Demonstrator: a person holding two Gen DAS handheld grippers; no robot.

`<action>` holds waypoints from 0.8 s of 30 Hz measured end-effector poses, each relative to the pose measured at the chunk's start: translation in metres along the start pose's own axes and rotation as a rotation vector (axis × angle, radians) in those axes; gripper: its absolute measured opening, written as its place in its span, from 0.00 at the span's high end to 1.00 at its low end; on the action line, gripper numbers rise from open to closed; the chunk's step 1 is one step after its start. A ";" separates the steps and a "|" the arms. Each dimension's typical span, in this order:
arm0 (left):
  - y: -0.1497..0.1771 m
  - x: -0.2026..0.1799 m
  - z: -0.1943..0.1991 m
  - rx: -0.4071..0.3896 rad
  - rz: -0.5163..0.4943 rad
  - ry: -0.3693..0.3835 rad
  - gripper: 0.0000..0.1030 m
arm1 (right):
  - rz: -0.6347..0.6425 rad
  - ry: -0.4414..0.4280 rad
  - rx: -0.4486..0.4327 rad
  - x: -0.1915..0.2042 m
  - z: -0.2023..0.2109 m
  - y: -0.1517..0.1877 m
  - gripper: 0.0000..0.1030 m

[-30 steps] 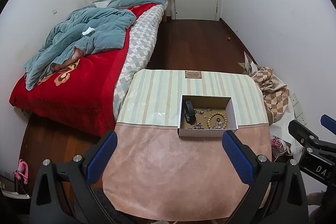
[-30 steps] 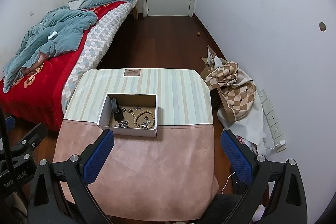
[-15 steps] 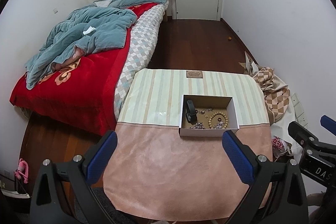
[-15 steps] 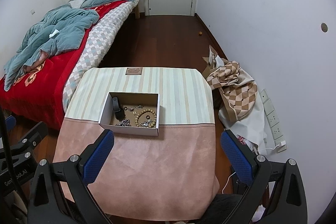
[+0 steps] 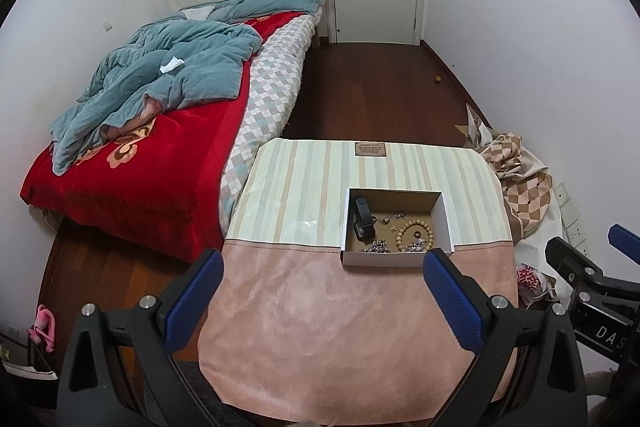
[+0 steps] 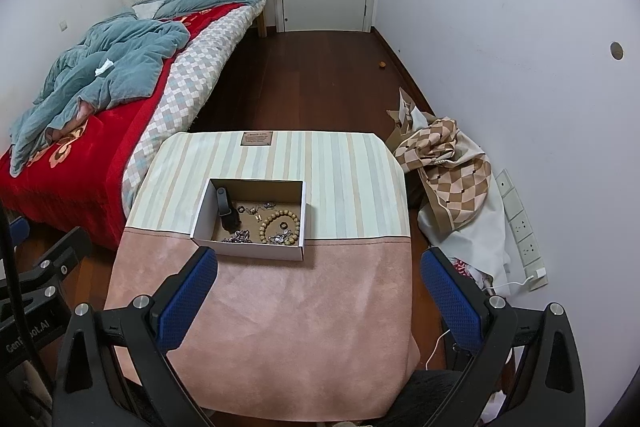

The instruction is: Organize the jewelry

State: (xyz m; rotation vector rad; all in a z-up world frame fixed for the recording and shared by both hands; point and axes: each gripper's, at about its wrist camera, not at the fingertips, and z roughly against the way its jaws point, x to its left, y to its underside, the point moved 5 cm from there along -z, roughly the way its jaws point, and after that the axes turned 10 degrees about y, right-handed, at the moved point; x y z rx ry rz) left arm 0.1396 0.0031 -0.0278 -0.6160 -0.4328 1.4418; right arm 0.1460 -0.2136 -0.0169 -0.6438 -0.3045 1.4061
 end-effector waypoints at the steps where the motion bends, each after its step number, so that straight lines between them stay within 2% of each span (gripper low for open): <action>1: 0.000 0.000 0.000 0.000 0.000 -0.001 0.01 | 0.001 0.000 -0.001 0.000 0.001 0.000 0.01; 24: 0.001 0.002 0.003 -0.006 -0.006 -0.013 0.00 | 0.005 -0.004 0.001 -0.001 0.005 -0.005 0.00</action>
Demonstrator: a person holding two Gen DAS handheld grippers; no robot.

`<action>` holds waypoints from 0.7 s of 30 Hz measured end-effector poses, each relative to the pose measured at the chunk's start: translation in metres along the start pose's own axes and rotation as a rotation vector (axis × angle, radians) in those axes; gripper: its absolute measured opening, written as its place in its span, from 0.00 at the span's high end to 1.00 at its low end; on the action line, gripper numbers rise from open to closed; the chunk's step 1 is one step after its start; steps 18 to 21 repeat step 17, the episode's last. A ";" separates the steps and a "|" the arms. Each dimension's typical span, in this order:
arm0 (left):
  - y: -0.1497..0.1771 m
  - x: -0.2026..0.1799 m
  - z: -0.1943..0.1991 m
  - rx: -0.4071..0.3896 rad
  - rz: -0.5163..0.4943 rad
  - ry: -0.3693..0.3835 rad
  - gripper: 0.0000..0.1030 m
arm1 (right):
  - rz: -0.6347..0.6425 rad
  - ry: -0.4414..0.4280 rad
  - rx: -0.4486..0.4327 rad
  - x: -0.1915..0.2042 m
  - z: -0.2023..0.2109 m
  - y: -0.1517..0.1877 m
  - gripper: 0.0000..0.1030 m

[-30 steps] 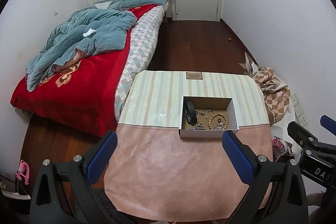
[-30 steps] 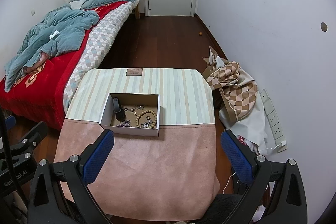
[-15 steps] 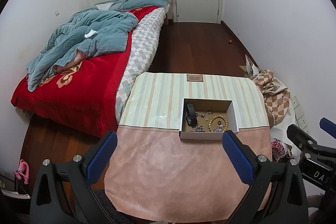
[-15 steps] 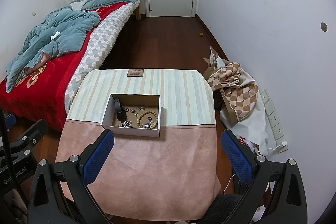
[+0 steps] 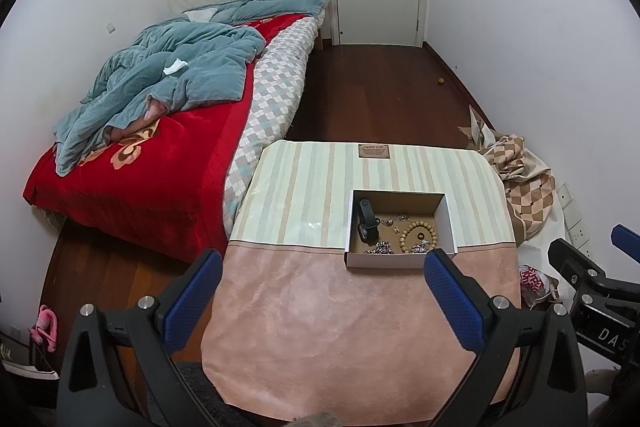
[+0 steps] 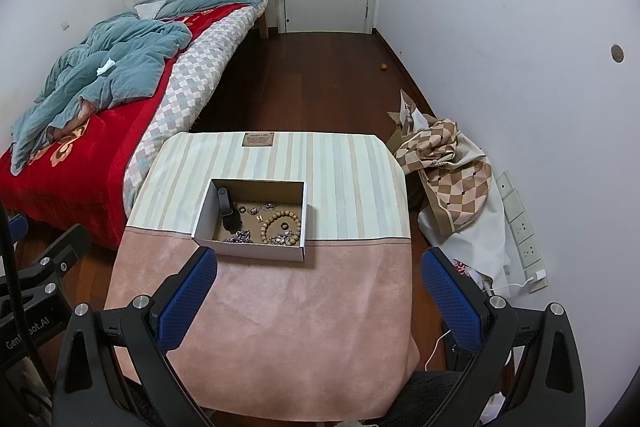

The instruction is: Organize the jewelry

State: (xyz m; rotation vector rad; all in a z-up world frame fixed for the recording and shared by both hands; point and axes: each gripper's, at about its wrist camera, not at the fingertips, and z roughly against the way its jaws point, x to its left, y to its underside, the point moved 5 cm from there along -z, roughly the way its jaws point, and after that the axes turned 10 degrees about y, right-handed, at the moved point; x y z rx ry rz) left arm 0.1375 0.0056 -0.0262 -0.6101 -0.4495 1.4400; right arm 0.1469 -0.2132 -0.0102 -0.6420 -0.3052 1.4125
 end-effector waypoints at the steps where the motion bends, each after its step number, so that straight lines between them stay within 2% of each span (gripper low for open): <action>1: 0.000 0.000 0.000 -0.002 0.000 0.001 0.00 | 0.000 0.000 0.000 -0.001 0.000 -0.001 0.00; 21: 0.000 -0.004 -0.002 0.007 0.011 0.012 0.00 | 0.001 0.000 -0.001 -0.002 0.000 -0.002 0.00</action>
